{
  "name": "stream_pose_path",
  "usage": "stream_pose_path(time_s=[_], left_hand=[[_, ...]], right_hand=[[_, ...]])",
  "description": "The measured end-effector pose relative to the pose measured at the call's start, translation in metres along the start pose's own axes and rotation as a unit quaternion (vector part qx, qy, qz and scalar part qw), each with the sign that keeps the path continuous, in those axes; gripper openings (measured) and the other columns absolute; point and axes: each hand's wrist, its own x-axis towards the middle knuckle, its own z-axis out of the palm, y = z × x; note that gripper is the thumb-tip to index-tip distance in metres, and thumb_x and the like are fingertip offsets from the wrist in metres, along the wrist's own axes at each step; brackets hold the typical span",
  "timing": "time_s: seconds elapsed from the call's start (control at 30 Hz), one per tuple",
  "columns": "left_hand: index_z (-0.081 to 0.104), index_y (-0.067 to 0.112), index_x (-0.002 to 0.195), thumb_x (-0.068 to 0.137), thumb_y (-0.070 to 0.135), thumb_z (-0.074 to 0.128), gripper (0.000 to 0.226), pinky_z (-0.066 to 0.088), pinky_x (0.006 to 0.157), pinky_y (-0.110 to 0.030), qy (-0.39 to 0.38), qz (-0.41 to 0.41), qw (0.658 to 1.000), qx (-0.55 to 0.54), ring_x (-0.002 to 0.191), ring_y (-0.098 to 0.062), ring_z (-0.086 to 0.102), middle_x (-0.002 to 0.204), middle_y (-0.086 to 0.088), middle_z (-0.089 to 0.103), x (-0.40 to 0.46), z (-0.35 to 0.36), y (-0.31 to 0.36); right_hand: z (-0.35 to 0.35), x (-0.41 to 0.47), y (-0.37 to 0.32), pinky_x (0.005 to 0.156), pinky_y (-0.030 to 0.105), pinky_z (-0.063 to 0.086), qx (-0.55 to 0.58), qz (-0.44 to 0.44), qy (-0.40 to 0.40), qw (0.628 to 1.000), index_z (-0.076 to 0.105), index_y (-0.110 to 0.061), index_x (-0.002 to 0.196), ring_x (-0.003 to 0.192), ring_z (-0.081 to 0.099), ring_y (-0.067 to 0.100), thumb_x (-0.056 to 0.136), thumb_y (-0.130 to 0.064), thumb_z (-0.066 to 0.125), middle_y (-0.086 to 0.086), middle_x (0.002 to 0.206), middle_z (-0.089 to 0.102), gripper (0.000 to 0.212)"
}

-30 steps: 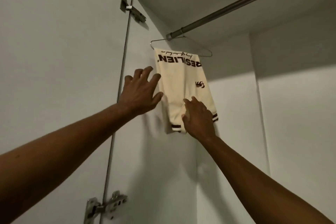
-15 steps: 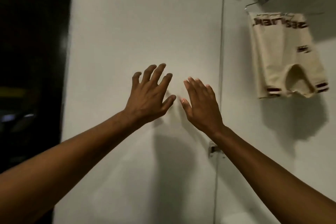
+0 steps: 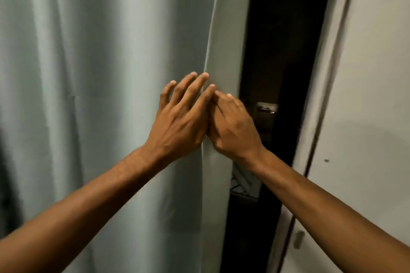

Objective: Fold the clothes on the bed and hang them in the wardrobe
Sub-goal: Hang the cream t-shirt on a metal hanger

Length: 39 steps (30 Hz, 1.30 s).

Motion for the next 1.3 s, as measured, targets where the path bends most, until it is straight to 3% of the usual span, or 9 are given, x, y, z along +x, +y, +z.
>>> stream_pose_path(time_s=[0.03,0.1,0.17,0.33,0.57,0.8,1.0,1.2,1.3], left_hand=[[0.047,0.008,0.146,0.094,0.028,0.051,0.056,0.03,0.113,-0.056,-0.013,-0.013,1.0,0.008,0.148,-0.033,0.029,0.158,-0.016,0.036,-0.019,-0.007,-0.02],[0.046,0.009,0.148,0.097,0.03,0.048,0.055,0.029,0.114,-0.054,-0.048,-0.052,0.997,0.032,0.148,-0.032,0.029,0.158,-0.015,0.036,-0.056,-0.021,-0.058],[0.045,0.009,0.147,0.097,0.031,0.046,0.055,0.027,0.116,-0.052,-0.078,-0.082,0.992,0.063,0.148,-0.032,0.029,0.158,-0.014,0.035,-0.088,-0.033,-0.091],[0.042,0.011,0.149,0.095,0.036,0.046,0.06,0.027,0.117,-0.052,-0.158,-0.164,0.961,0.158,0.149,-0.031,0.027,0.16,-0.013,0.032,-0.165,-0.065,-0.167],[0.046,0.009,0.146,0.093,0.039,0.039,0.062,0.037,0.11,-0.056,-0.248,-0.298,0.885,0.259,0.145,-0.033,0.035,0.157,-0.014,0.038,-0.272,-0.129,-0.242],[0.044,0.012,0.147,0.091,0.042,0.037,0.064,0.035,0.11,-0.055,-0.313,-0.434,0.765,0.359,0.144,-0.03,0.034,0.156,-0.012,0.039,-0.386,-0.231,-0.274],[0.048,0.013,0.145,0.091,0.045,0.034,0.065,0.038,0.109,-0.055,-0.322,-0.544,0.652,0.419,0.143,-0.029,0.037,0.153,-0.01,0.044,-0.493,-0.342,-0.284],[0.045,0.016,0.146,0.09,0.042,0.036,0.063,0.034,0.11,-0.05,-0.34,-0.636,0.538,0.437,0.142,-0.028,0.035,0.154,-0.009,0.041,-0.583,-0.454,-0.269],[0.044,0.018,0.146,0.09,0.041,0.036,0.061,0.03,0.112,-0.051,-0.346,-0.672,0.489,0.436,0.145,-0.029,0.032,0.158,-0.009,0.037,-0.627,-0.508,-0.259]], right_hand=[[0.015,0.008,-0.021,0.094,0.048,0.047,0.007,-0.007,0.027,1.0,0.064,-0.001,0.118,0.111,0.058,0.035,0.095,-0.023,0.055,0.019,0.118,0.063,0.033],[0.045,0.024,-0.062,0.069,0.042,0.043,0.018,-0.023,0.056,0.998,0.064,-0.007,0.098,0.082,0.057,0.031,0.091,-0.021,0.057,0.012,0.091,0.062,0.018],[0.077,0.037,-0.101,0.062,0.037,0.037,0.056,-0.043,0.034,0.997,0.064,-0.01,0.095,0.072,0.054,0.026,0.091,-0.023,0.056,0.008,0.082,0.062,0.016],[0.159,0.065,-0.193,0.065,0.037,0.048,0.174,-0.075,-0.042,0.981,0.065,-0.01,0.11,0.081,0.061,0.026,0.091,-0.025,0.058,0.007,0.094,0.068,0.025],[0.252,0.102,-0.317,0.088,0.042,0.053,0.271,-0.163,-0.069,0.946,0.064,-0.01,0.122,0.105,0.064,0.029,0.09,-0.03,0.061,0.009,0.113,0.069,0.038],[0.285,0.126,-0.479,0.096,0.043,0.05,0.378,-0.26,-0.082,0.885,0.063,-0.008,0.125,0.114,0.063,0.032,0.087,-0.029,0.065,0.011,0.117,0.069,0.043],[0.278,0.133,-0.638,0.1,0.045,0.048,0.442,-0.341,-0.12,0.821,0.063,-0.01,0.126,0.119,0.061,0.031,0.088,-0.031,0.068,0.01,0.121,0.069,0.044],[0.259,0.128,-0.799,0.092,0.046,0.051,0.471,-0.43,-0.136,0.758,0.066,-0.007,0.113,0.104,0.065,0.034,0.084,-0.026,0.07,0.014,0.105,0.071,0.035],[0.238,0.123,-0.873,0.094,0.046,0.049,0.49,-0.463,-0.158,0.721,0.066,-0.005,0.113,0.107,0.063,0.036,0.089,-0.028,0.059,0.015,0.109,0.07,0.034]])
